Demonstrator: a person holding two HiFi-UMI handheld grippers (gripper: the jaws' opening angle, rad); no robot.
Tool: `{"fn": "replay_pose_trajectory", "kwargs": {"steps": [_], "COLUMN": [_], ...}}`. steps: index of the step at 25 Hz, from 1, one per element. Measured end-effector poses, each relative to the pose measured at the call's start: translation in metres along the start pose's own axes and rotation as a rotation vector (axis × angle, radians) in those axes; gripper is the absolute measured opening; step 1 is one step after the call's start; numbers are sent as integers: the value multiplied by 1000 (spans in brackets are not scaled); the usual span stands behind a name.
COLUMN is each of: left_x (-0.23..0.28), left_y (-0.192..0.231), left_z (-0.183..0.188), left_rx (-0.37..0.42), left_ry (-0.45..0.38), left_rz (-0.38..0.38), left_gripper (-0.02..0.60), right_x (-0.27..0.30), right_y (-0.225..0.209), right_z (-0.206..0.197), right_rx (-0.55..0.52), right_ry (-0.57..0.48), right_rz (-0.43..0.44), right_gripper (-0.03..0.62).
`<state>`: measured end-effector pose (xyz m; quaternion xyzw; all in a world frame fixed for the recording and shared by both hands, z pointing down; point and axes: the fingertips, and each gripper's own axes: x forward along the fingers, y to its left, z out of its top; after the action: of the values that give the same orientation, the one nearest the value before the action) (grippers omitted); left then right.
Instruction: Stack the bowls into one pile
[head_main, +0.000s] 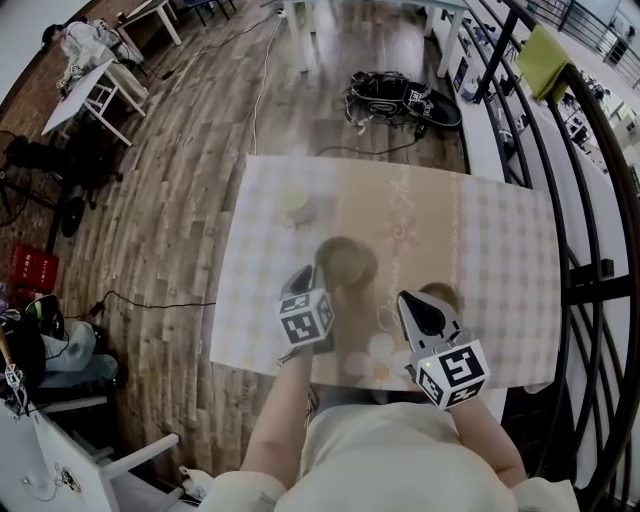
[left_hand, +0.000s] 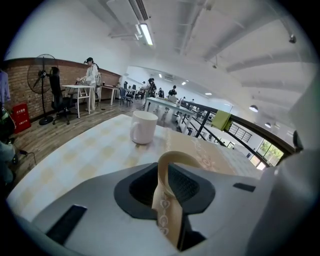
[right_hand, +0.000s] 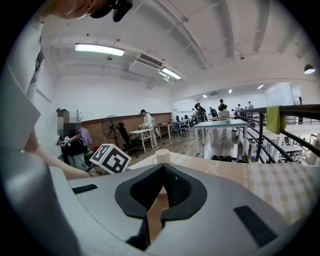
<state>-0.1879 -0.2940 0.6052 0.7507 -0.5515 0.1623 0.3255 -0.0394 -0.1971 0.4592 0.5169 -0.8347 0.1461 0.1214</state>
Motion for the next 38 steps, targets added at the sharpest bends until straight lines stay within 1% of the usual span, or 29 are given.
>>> {"fn": "replay_pose_trajectory", "kwargs": {"steps": [9,12,15,19,23,28,38], "left_x": [27,32,36,38,36,32,7], "left_y": [11,8,4,4,3,0,-13], "left_z": [-2,-6,-10,-12,-9,-5,14], "left_rx": [-24,-45,-46,-39,-17,4,-7], "left_ry": [48,74,92,105,96,84,40], "left_rz": [-45,-77,-94,-104,-131,-159,-216], "left_gripper": [55,55,55,31,17,15,15], "right_x": [16,19,21,24,26,27,19], "right_y": [10,11,11,13,17,25,30], "right_z": [-6,-6,-5,-4,-7,-9,0], "right_rx": [19,27,32,32,33,28,10], "right_ry": [17,18,16,12,12,9,-24], "right_rz": [-53,-73,-89,-108,-124,-133,-156], "right_gripper": [0,0,0,0,0,0,0]}}
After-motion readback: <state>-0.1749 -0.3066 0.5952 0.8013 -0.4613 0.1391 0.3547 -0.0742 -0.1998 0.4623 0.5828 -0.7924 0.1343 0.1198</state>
